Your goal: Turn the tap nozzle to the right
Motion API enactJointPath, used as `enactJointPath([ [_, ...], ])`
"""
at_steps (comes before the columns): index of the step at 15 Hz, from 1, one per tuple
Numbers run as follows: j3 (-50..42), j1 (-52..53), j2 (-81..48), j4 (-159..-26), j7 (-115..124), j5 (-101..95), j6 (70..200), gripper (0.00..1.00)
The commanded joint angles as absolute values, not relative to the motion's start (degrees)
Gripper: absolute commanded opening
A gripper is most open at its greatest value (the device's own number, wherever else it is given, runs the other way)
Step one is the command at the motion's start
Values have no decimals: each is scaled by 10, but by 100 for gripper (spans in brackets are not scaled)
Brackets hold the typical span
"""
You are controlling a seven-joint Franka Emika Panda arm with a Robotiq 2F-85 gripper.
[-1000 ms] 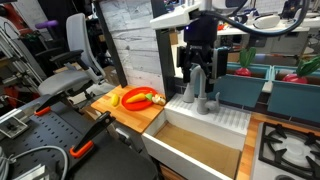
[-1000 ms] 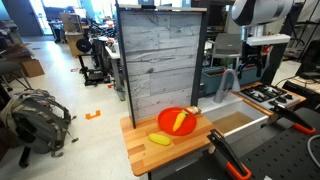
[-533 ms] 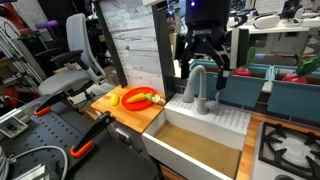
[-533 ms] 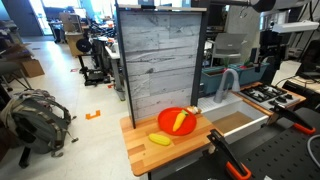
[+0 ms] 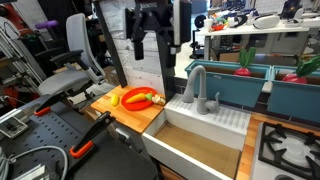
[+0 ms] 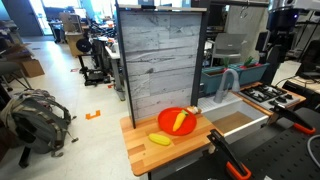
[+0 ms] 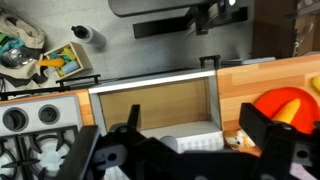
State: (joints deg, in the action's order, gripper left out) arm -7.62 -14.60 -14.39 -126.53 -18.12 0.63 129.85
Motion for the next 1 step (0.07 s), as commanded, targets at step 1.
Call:
enactJointPath([
  [1, -79, -141, -129, -1277, -183, 8, 1297, 100],
])
